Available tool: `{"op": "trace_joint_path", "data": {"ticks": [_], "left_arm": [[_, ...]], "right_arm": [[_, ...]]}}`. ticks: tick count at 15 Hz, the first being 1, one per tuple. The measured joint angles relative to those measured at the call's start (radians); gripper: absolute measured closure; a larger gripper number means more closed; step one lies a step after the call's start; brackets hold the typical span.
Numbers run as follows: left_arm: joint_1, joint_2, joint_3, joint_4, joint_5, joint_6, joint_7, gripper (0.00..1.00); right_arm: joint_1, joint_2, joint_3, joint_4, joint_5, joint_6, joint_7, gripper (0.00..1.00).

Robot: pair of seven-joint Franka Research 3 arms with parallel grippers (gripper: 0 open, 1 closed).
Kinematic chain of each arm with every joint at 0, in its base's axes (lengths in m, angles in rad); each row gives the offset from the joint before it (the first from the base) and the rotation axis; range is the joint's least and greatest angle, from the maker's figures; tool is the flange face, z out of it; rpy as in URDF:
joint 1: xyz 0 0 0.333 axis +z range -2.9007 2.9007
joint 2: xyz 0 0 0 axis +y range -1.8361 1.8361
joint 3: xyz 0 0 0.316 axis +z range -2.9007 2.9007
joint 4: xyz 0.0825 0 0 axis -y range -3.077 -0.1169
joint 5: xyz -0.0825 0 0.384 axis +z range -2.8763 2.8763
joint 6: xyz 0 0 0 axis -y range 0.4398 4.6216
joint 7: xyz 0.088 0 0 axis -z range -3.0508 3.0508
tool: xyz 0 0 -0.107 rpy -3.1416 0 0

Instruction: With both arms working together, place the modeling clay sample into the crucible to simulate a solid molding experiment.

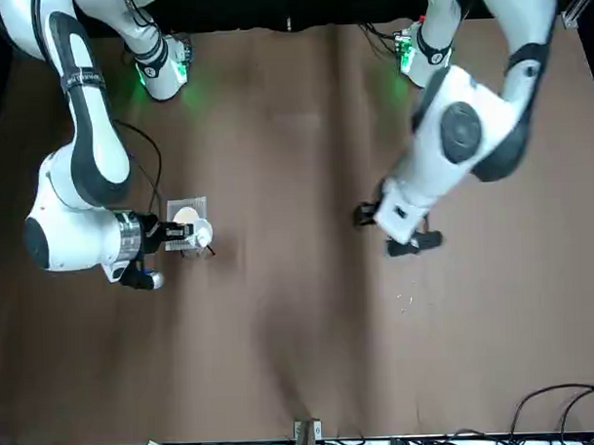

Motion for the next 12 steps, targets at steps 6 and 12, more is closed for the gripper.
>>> {"op": "trace_joint_path", "data": {"ticks": [6,12], "left_arm": [[0.208,-0.101,0.0,0.006,0.086,-0.207,0.468,0.0],[0.206,-0.125,-0.001,0.003,0.209,-0.239,0.529,0.0]], "right_arm": [[-0.046,0.023,-0.001,-0.058,-0.056,0.001,-0.135,0.95],[-0.085,0.025,-0.001,-0.134,-0.058,-0.002,-0.284,0.95]]}}
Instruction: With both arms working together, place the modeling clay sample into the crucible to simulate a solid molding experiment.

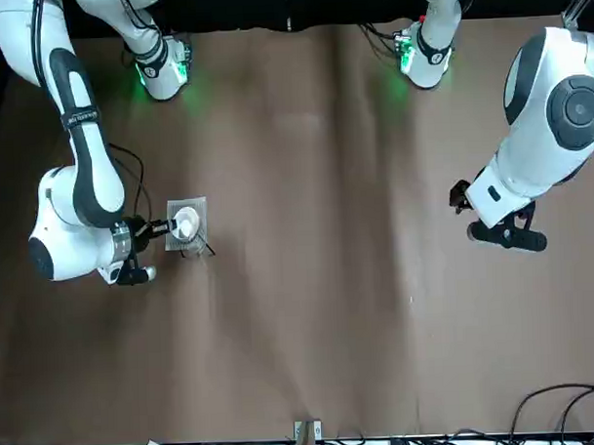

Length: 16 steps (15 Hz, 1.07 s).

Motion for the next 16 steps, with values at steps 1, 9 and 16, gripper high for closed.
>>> {"op": "trace_joint_path", "data": {"ticks": [1,9,16], "left_arm": [[0.0,0.0,0.0,-0.001,0.0,0.0,-0.001,0.0],[-0.379,-0.136,0.51,0.001,-0.276,-0.004,-0.05,0.0],[-0.42,-0.277,0.559,-0.156,-0.302,0.044,-0.043,0.0]], "right_arm": [[0.0,0.0,0.001,-0.01,0.0,0.0,-0.014,0.95],[0.0,0.0,0.002,-0.037,-0.001,0.0,-0.039,0.95],[-0.001,0.0,0.001,-0.037,-0.008,0.0,-0.042,0.95]]}}
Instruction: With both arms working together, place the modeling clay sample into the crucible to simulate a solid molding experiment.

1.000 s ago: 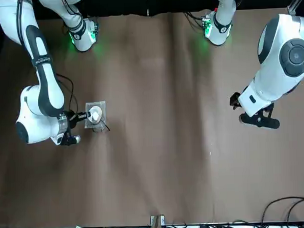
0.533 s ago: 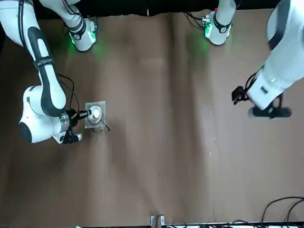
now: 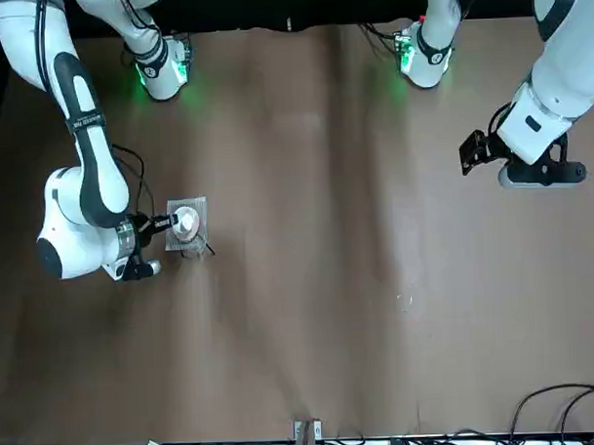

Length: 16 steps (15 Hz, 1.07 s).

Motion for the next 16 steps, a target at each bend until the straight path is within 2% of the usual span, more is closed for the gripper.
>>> {"op": "trace_joint_path", "data": {"ticks": [13,16], "left_arm": [[0.001,0.0,0.003,-0.001,0.0,0.006,0.0,0.0],[0.001,0.0,0.003,-0.001,0.0,0.008,0.0,0.0]], "right_arm": [[0.0,0.005,0.0,-0.003,-0.011,0.001,-0.001,0.93],[0.0,0.005,0.0,-0.003,-0.012,0.001,-0.001,0.69]]}}
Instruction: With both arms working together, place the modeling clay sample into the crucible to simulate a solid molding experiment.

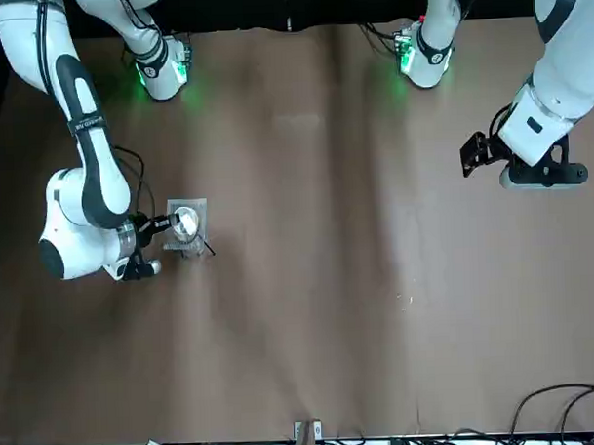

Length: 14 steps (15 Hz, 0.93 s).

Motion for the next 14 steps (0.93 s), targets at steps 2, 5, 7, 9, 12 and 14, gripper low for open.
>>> {"op": "trace_joint_path", "data": {"ticks": [2,5,7,9,12,14], "left_arm": [[0.0,0.0,0.0,0.0,0.0,0.002,0.0,0.0],[0.0,0.0,0.0,0.0,0.0,0.002,0.0,0.0],[-0.001,0.0,-0.001,0.0,0.0,0.002,0.0,0.0],[-0.003,0.0,-0.001,0.0,0.0,0.002,0.0,0.0],[-0.004,0.0,-0.002,0.0,0.0,0.002,0.0,0.0],[-0.005,-0.001,-0.002,0.0,0.0,0.002,0.0,0.0]], "right_arm": [[0.0,0.0,0.0,0.0,0.0,0.0,0.0,0.66],[0.0,0.0,0.0,0.0,0.0,0.0,0.0,0.65],[0.0,0.0,0.0,0.0,0.0,0.0,0.0,0.65],[0.0,0.0,0.0,0.001,0.0,0.0,0.0,0.65],[0.0,0.0,0.0,0.009,0.0,0.0,0.0,0.65],[0.0,0.0,0.0,0.015,0.0,0.0,0.0,0.65]]}}
